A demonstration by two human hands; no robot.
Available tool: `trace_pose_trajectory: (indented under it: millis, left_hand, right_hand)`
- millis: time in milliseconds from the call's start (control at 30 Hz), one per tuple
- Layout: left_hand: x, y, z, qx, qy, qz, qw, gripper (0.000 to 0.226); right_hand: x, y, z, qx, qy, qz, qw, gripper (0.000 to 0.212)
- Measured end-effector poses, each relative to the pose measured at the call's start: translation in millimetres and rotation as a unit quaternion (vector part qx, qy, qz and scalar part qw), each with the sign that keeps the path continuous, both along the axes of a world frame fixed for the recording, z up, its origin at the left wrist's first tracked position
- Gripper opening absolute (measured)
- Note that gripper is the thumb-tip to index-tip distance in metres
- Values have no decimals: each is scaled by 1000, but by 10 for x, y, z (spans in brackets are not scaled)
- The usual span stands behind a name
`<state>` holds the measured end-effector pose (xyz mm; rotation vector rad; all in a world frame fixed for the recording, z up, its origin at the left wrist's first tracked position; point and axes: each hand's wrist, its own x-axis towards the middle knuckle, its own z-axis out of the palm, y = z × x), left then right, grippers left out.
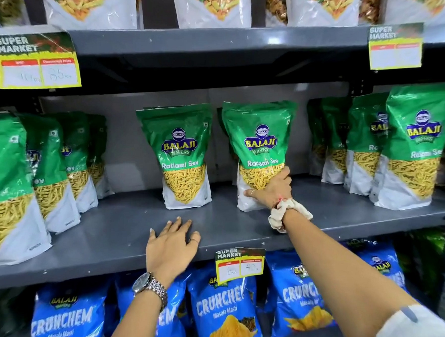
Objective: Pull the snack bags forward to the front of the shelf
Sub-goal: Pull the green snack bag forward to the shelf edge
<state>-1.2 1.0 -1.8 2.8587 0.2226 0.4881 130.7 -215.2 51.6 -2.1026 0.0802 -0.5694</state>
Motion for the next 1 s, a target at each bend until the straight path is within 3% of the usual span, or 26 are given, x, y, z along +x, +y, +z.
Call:
trace_pose_trajectory:
  millis: [300,1000]
  left_hand:
    - [-6,-13,7,5,8,0,1000,55]
    - [0,-13,14,10,15,-1,1000,55]
  right_hand:
    - [-459,-302,-84,-14,-38,41,998,126]
    - [-797,-318,-137,-85,-57,-19,995,131]
